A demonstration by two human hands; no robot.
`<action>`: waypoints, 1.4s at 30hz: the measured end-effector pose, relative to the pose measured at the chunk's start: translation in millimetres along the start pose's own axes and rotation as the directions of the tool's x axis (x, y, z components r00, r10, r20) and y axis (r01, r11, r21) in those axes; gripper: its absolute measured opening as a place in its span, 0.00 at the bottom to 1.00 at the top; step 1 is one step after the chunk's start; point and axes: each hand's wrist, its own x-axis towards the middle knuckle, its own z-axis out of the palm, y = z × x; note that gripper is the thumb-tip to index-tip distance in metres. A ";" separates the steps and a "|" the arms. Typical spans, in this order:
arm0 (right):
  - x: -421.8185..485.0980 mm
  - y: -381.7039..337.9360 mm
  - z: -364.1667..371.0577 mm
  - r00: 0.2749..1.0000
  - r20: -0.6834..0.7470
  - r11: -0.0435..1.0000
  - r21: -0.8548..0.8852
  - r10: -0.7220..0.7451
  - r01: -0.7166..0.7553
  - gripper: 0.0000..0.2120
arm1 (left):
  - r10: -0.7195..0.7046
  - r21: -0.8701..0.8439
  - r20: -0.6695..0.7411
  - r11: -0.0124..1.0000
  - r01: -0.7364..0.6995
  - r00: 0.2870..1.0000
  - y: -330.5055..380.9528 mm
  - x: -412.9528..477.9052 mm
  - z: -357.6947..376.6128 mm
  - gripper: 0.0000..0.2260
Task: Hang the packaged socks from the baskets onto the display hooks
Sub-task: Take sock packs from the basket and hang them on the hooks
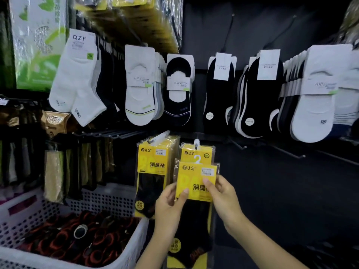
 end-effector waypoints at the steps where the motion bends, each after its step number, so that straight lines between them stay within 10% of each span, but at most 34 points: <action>1: 2.6 -2.7 -2.8 0.999 -0.029 1.000 -0.006 -0.020 0.020 0.06 | 0.004 0.006 -0.016 1.000 -0.004 1.000 2.6 2.7 5.1 0.12; 12: 53.4 -5.0 2.2 0.995 -0.090 0.996 -0.084 -0.038 0.031 0.04 | 0.016 0.115 -0.003 0.993 -0.016 1.000 8.3 28.3 25.5 0.26; 29: 81.7 104.8 -34.9 0.852 -0.368 0.915 -0.009 0.373 -0.404 0.07 | -0.077 0.592 0.104 0.806 0.001 0.992 -61.4 94.5 38.1 0.31; 34: 17.2 119.2 -63.3 0.917 -0.198 0.922 -0.107 0.347 -0.372 0.05 | -0.017 0.576 0.195 0.811 -0.100 0.981 -89.5 29.2 24.7 0.31; 42: -220.1 255.5 -139.1 0.635 -0.098 0.534 -0.451 0.767 -0.715 0.08 | -0.570 0.742 0.250 0.632 0.223 0.783 -218.7 -187.6 -38.8 0.20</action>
